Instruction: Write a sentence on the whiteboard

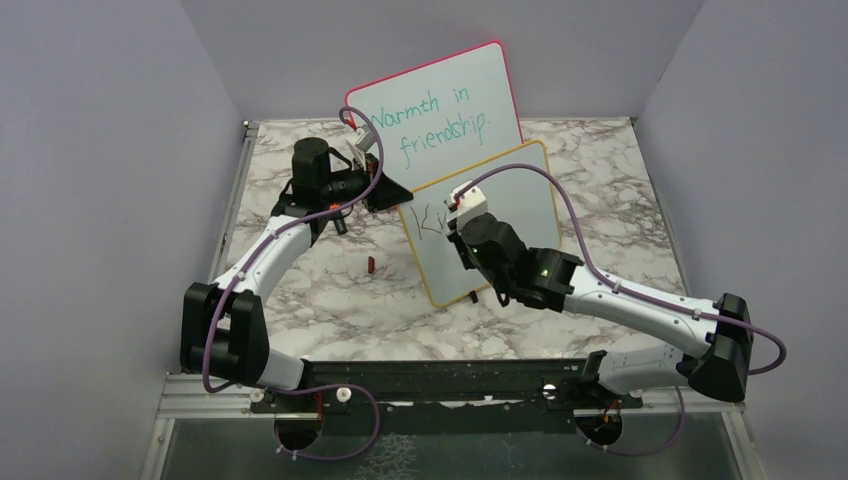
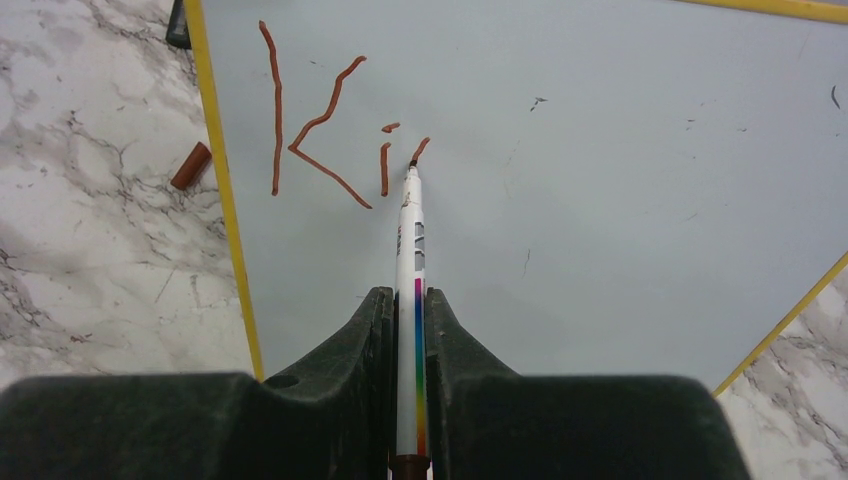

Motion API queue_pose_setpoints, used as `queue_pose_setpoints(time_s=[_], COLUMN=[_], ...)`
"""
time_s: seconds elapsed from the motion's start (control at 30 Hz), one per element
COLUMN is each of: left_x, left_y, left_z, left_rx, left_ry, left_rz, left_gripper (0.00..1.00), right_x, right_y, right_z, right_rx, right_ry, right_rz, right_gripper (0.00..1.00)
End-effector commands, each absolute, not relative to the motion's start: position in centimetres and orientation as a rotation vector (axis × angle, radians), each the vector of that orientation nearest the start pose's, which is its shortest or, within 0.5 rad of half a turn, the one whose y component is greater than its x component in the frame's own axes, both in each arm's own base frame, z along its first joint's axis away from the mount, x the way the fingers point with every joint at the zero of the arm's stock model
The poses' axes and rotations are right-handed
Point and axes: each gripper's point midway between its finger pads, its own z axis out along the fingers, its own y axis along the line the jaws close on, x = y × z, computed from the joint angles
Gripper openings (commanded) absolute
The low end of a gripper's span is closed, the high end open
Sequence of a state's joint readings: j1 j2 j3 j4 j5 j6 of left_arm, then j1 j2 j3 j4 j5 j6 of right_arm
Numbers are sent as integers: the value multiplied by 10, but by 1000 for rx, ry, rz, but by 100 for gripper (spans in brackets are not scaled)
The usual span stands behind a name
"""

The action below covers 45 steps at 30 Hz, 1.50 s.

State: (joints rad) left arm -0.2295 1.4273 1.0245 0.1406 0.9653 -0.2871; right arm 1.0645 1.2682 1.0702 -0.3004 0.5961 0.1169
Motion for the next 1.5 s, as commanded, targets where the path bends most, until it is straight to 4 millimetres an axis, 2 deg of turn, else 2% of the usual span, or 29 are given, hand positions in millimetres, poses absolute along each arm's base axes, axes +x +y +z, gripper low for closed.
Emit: queue_pose_setpoints(time_s=[0.0, 0.47, 1.1, 1.47], left_x=[328, 328, 327, 327], left_y=[-237, -237, -237, -238], left_z=[237, 237, 238, 237], left_rx=[680, 680, 686, 687], left_ry=[1827, 1827, 1825, 1828], left_rz=[-1262, -1257, -1262, -1266], left_gripper=[0, 0, 0, 0], right_x=[255, 249, 264, 266], right_y=[271, 273, 276, 271], right_z=[217, 209, 237, 243], right_rx=[-606, -624, -551, -524], right_ry=[1961, 1993, 1890, 1870], right_rz=[135, 163, 159, 142], right_gripper=[1, 1, 1, 1])
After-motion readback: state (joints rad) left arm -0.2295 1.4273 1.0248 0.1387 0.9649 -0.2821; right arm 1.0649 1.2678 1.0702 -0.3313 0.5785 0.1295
